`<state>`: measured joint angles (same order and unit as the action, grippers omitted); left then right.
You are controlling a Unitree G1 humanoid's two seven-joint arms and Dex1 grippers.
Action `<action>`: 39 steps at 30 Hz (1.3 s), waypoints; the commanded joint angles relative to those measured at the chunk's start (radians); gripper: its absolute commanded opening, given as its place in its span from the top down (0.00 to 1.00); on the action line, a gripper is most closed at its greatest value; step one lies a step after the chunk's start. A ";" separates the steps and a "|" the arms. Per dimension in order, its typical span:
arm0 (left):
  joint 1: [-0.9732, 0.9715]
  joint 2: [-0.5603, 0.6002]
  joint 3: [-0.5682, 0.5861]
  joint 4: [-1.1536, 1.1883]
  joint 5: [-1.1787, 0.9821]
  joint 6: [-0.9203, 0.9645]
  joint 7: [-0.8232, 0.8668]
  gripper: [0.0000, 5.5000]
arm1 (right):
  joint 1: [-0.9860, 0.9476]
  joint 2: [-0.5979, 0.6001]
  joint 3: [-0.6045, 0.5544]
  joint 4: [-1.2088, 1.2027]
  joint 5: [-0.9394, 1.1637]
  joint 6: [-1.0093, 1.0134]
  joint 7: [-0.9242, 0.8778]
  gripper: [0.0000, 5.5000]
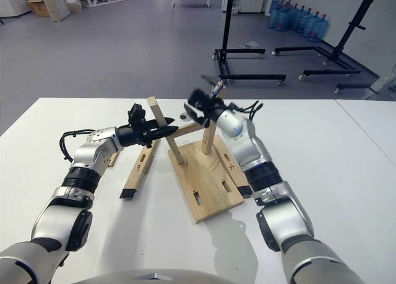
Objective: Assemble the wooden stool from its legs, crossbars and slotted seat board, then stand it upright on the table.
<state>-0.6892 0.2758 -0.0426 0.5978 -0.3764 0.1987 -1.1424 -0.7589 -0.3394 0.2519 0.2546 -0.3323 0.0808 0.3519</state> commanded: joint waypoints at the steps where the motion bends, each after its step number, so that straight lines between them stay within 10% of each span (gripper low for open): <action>1: 0.014 -0.001 -0.020 0.018 0.038 0.005 0.006 0.63 | -0.056 -0.030 -0.017 -0.084 -0.014 0.022 0.029 0.06; 12: -0.004 0.004 -0.015 0.037 0.041 -0.008 0.009 0.63 | 0.168 0.010 0.122 0.106 -0.074 -0.055 0.007 0.06; 25: 0.105 0.081 0.031 -0.254 -0.034 0.146 0.005 0.31 | 0.182 0.020 0.104 0.067 -0.069 -0.053 -0.016 0.06; 39: 0.453 0.242 0.427 -0.912 -0.164 0.637 0.611 0.31 | -0.225 0.088 -0.318 -0.367 0.376 0.450 0.033 0.06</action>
<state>-0.2821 0.5034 0.3691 -0.2557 -0.5745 0.7609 -0.6299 -0.9379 -0.2177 0.0089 -0.0596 -0.0173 0.4299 0.3768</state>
